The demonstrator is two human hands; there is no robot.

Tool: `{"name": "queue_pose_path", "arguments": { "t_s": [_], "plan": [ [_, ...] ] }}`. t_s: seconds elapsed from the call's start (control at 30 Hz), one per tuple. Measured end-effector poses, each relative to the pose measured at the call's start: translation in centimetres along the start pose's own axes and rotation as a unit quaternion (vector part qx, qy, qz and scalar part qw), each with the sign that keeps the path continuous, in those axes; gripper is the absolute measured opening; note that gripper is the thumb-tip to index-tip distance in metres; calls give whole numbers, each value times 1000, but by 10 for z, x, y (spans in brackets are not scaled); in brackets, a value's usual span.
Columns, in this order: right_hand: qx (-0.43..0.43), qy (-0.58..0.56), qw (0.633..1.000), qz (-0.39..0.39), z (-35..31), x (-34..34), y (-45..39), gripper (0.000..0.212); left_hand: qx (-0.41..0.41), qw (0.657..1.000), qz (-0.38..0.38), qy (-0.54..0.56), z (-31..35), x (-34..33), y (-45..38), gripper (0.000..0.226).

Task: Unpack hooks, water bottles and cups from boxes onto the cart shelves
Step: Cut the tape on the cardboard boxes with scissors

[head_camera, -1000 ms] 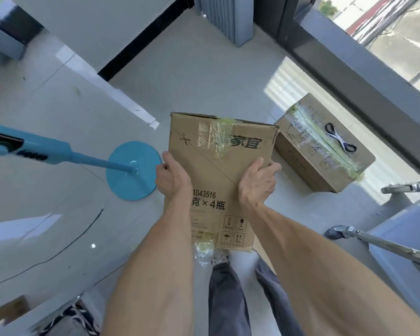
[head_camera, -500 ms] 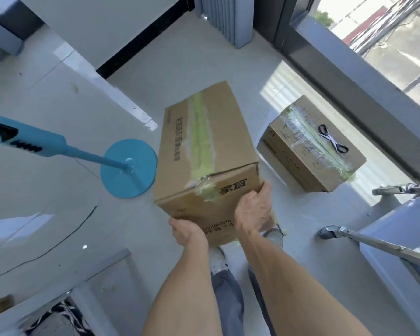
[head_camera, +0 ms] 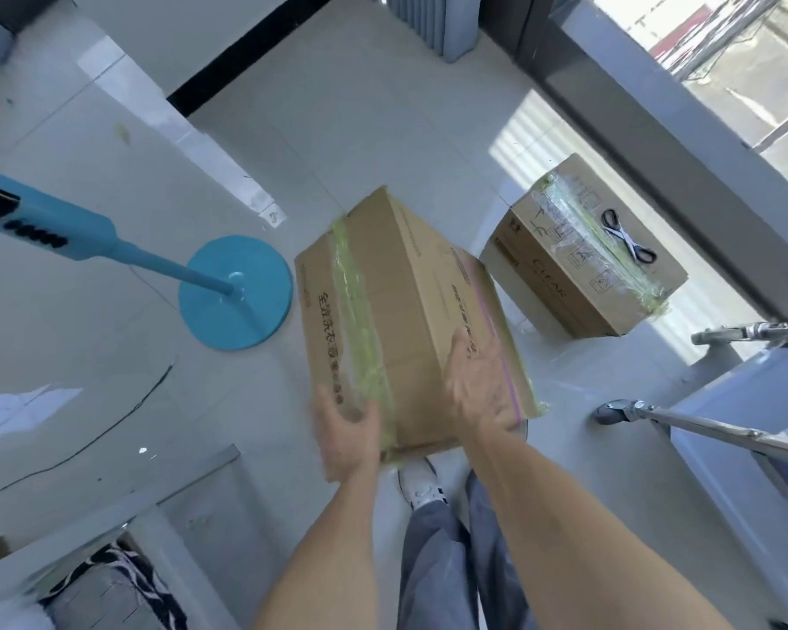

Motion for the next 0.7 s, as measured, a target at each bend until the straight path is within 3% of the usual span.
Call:
{"name": "queue_pose_path", "arguments": {
  "t_s": [0.07,0.1,0.2,0.3,0.43,0.57,0.7],
  "plan": [
    [68,61,996,2,-22,-11,6,63,-42,985,-151,-68,14,-32,-6,56],
    [87,117,989,-14,-28,-18,6,59,-25,981,-185,-52,15,-43,-7,39],
    [90,275,955,-66,-21,-39,5,49,39,985,-154,66,5,-61,-3,18],
    [62,328,939,-84,6,-48,-4,43,22,989,-143,33,-6,-68,4,21],
    [12,314,947,-66,49,-52,-23,69,85,986,-86,-116,-45,-55,-18,47],
    [7,312,950,-24,74,-44,-50,86,147,986,-55,-62,-58,-54,-44,60],
    [-15,312,950,5,95,-26,-84,99,120,988,-89,-32,-43,-91,-65,75]
  ]
}}
Point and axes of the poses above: each hand's wrist, its own y-axis away from the middle knuckle, its own x-axis out of the back of the hand, z = x × y, the point moved 7 cm from there along -y, towards the middle knuckle, and after that the axes turned 12 degrees about -z, right-handed, at the moved point
